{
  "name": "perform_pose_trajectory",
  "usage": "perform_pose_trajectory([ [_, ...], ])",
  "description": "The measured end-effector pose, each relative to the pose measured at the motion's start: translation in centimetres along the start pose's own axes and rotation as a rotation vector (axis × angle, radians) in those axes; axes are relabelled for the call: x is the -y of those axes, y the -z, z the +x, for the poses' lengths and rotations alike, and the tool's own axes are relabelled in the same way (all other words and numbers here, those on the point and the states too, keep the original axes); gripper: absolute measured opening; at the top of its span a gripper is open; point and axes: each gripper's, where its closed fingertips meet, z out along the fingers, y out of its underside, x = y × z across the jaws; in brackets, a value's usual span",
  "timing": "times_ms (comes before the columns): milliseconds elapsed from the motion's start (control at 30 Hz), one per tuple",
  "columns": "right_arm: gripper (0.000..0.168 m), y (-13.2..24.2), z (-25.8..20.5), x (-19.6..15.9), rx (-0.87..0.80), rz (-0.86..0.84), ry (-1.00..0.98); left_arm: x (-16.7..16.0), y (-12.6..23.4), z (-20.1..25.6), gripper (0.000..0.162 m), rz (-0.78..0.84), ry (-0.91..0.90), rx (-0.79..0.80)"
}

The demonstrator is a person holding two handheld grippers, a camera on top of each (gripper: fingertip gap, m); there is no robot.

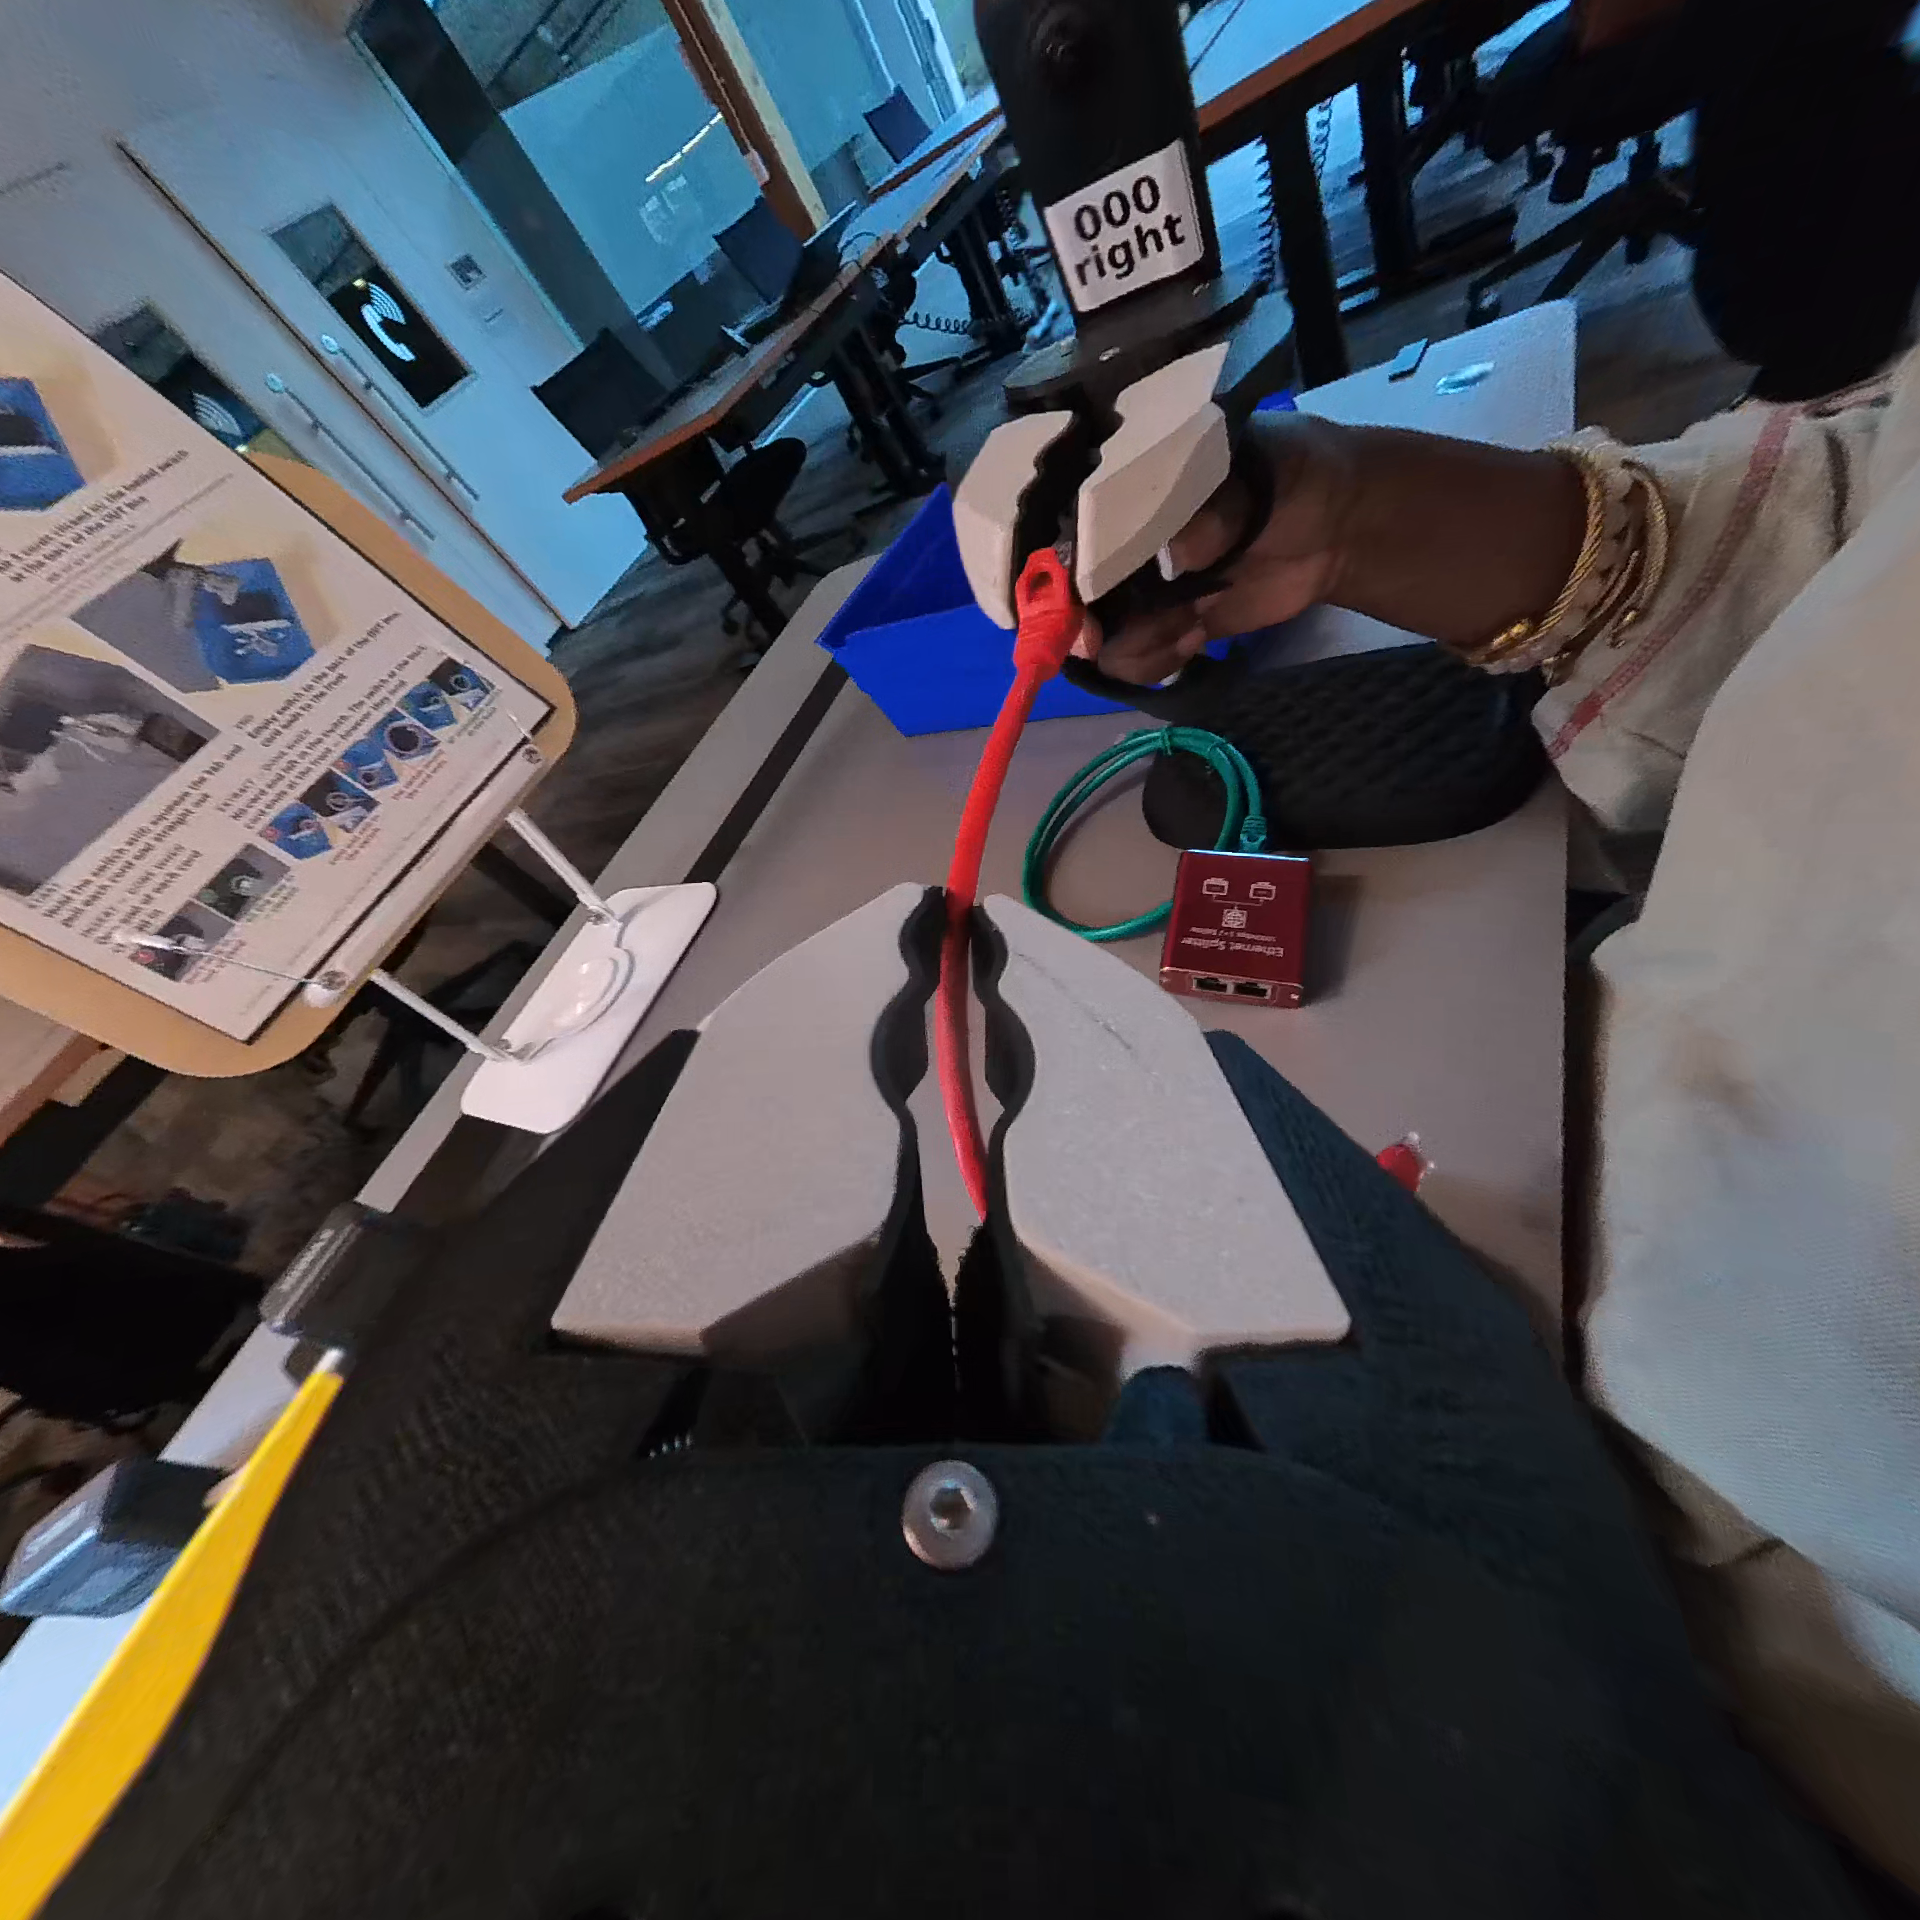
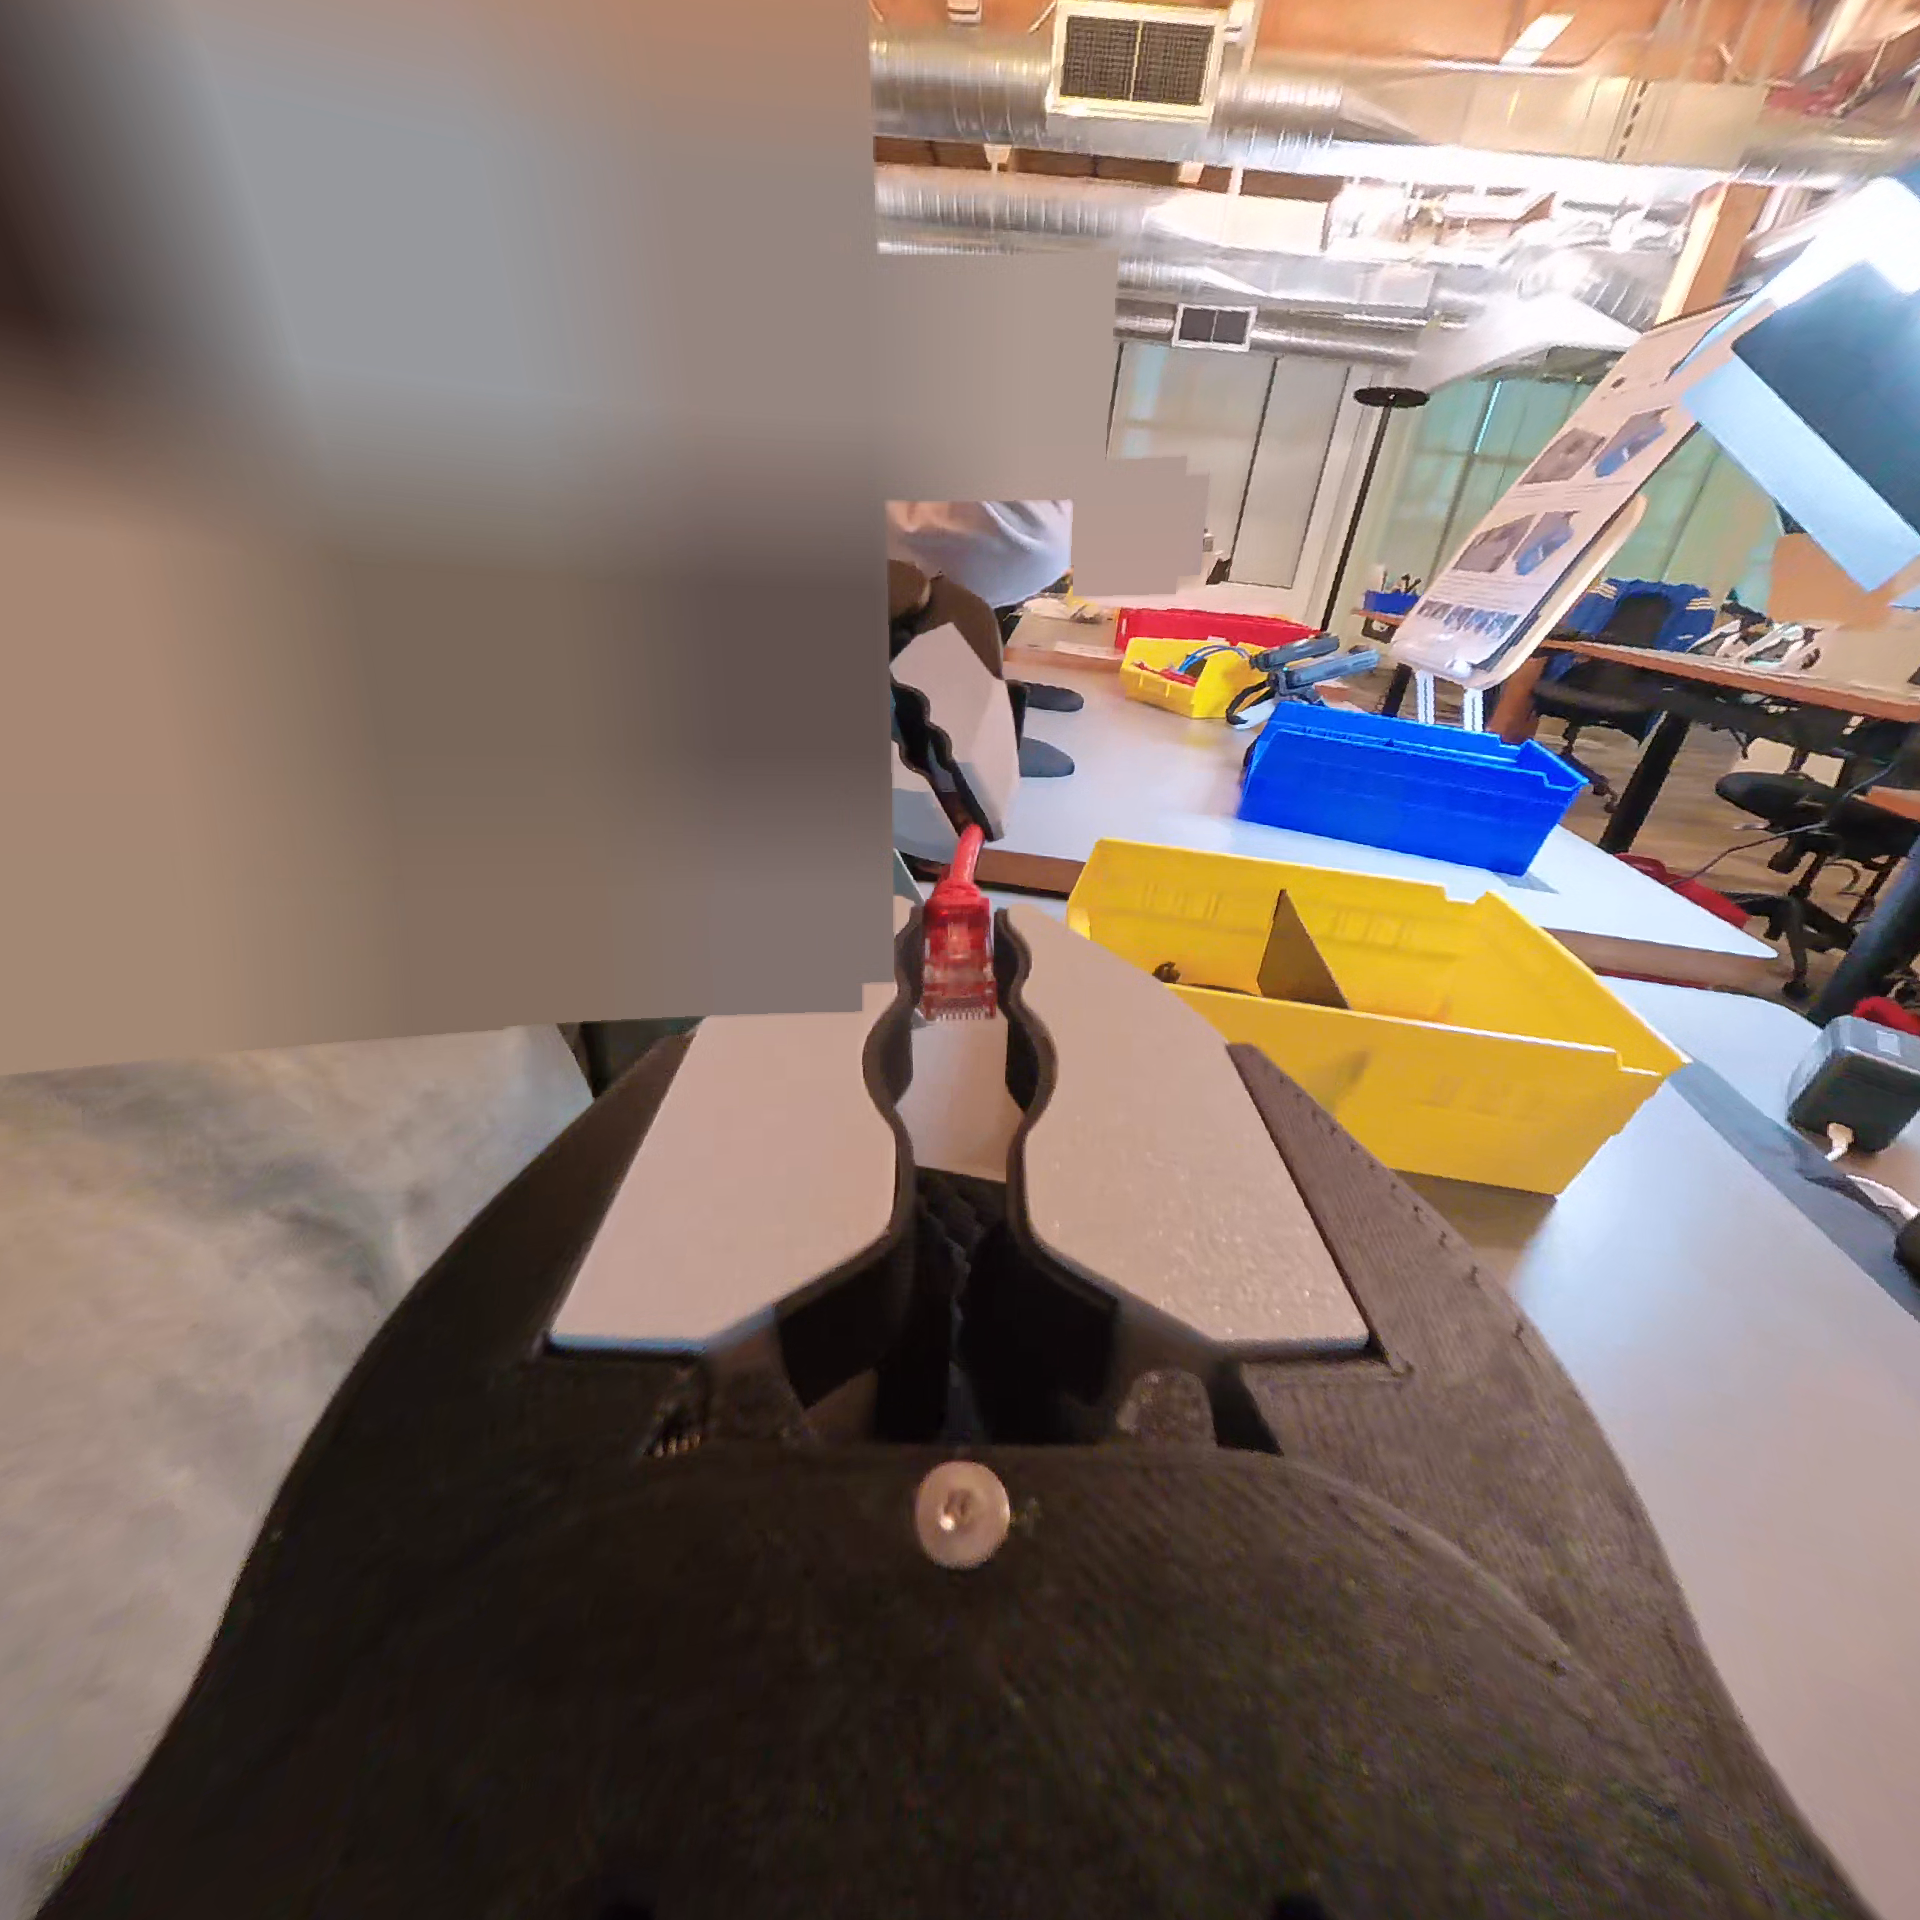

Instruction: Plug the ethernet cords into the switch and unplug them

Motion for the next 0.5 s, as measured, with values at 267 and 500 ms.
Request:
perform_pose_trajectory([
  [267,0.013,0.7,-0.6,-2.0,0.014,-0.035,0.085,0.0,-2.1,0.6,0.048,0.153,0.145,-0.118],
  [500,0.012,0.9,-1.2,-3.1,0.035,-0.049,0.111,-0.3,-6.1,4.0,0.034,0.088,0.176,-0.334],
])
